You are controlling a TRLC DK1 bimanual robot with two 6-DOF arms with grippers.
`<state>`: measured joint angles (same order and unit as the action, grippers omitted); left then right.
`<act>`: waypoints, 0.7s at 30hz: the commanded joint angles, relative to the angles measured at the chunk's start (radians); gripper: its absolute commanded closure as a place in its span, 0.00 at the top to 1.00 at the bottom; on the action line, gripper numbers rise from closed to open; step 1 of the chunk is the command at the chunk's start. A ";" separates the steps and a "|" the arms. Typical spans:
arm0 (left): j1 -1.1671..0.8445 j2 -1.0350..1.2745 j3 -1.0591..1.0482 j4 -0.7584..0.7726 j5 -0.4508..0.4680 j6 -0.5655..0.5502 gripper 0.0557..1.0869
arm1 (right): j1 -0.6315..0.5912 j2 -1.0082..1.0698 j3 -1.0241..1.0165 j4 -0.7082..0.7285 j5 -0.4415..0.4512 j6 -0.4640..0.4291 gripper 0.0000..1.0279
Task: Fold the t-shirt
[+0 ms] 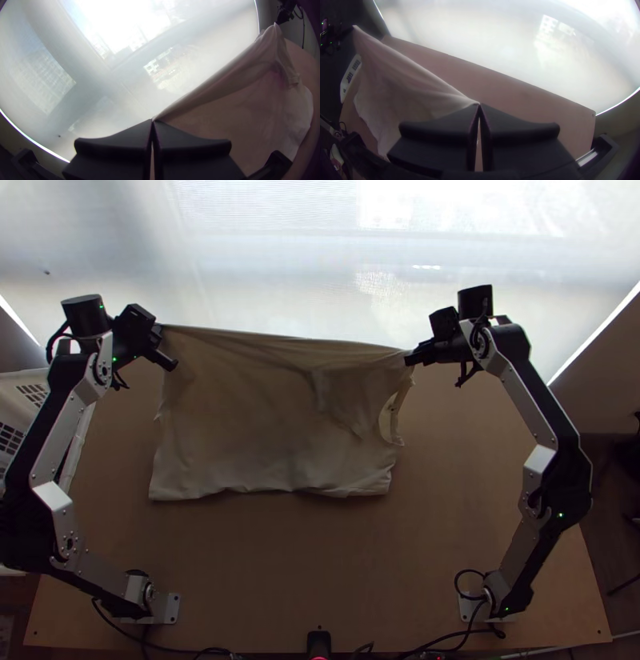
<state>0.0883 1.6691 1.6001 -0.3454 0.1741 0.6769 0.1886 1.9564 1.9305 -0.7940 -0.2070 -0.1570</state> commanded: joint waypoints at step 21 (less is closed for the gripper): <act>-0.039 0.189 -0.210 0.210 -0.074 0.007 0.04 | 0.052 0.328 0.220 -0.070 0.124 0.022 0.03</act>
<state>0.0498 1.8900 1.4826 -0.1535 0.1074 0.6849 0.2279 2.2951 2.1693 -0.8055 -0.0856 -0.1352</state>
